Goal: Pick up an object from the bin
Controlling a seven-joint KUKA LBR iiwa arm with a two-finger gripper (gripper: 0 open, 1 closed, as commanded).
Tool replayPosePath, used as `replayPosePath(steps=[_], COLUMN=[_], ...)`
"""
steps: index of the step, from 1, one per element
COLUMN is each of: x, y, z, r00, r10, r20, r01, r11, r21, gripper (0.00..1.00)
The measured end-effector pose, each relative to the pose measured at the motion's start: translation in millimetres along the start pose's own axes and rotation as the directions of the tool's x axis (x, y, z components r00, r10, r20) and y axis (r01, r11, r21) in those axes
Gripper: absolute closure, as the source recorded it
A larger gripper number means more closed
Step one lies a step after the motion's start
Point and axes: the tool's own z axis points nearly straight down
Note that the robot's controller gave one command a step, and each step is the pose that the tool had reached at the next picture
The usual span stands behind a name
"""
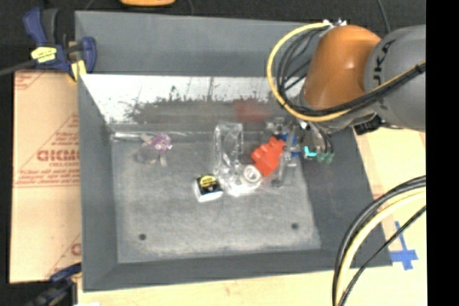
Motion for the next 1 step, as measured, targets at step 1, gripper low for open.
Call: replayPosePath(steps=[1], x=[2.1], y=[46.2], z=[-13.1], r00=[0.987], r10=[0.163], r20=[0.005], r01=[-0.163], r11=[0.987], r21=[-0.004], gripper=[0.00])
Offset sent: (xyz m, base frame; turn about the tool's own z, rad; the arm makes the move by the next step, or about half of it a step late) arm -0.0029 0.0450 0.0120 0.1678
